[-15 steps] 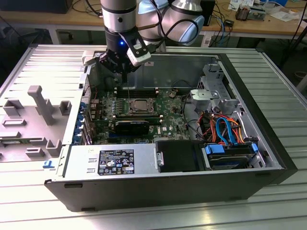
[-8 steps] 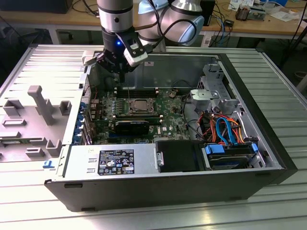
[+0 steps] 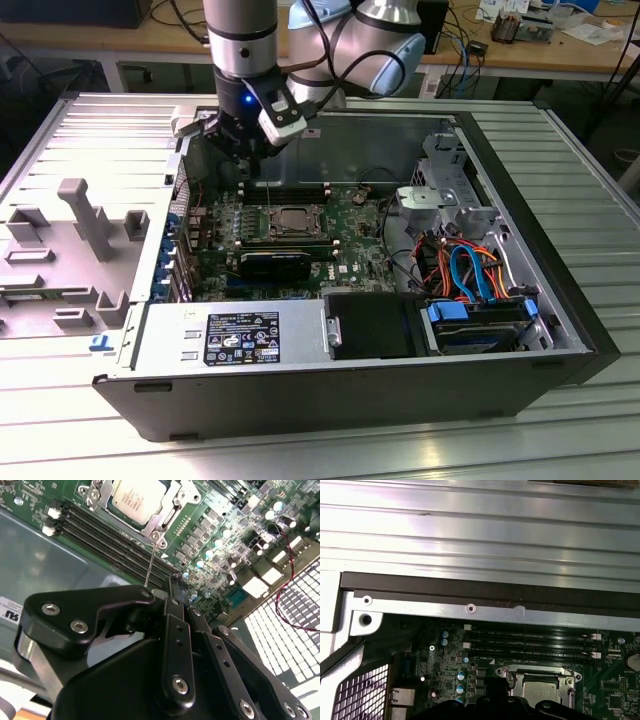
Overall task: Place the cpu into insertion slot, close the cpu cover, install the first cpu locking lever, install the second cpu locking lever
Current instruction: 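Install the first cpu locking lever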
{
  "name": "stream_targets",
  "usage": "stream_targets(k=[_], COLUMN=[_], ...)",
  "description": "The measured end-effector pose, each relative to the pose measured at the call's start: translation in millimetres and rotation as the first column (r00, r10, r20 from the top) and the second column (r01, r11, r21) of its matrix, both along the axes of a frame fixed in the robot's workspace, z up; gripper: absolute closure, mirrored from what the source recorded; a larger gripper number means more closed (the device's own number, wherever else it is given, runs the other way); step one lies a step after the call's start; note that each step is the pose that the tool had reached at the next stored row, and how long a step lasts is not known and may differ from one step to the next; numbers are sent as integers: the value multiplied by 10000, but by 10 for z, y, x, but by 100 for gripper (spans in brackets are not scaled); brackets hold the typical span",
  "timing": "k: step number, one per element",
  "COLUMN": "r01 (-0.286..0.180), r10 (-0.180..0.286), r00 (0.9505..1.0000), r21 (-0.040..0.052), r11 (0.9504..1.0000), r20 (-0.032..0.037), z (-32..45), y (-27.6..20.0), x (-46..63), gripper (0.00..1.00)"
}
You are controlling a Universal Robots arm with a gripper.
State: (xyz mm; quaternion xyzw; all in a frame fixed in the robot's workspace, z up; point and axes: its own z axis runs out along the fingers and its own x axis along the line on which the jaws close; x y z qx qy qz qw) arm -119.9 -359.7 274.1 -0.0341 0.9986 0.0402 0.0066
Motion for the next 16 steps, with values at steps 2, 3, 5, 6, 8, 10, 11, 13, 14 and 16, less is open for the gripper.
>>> stream_targets(k=[2, 3, 5, 6, 8, 10, 11, 13, 14, 16], r01=[310, 453, 683, 727, 736, 744, 746, 749, 752, 755], r10=[-310, -453, -683, -727, -736, -744, -746, -749, -752, -755], r00=[9995, 9990, 9977, 9974, 9973, 9972, 9972, 9972, 9972, 9971], r21=[-2, -2, -4, -4, -2, -2, -3, -3, -2, -2], r11=[9995, 9990, 9977, 9974, 9973, 9972, 9972, 9972, 9972, 9971], r20=[-1, -1, -2, -3, -1, -1, -1, -1, -1, -1], z=[-14, -20, -26, -27, -28, -28, -28, -28, -28, -28], y=[1, 1, 3, 2, 3, 3, 3, 3, 3, 3], x=[1, 0, 0, 0, 0, 0, 0, 0, 0, 0], gripper=[89, 89, 89, 89, 89, 89, 89, 89, 89, 89])
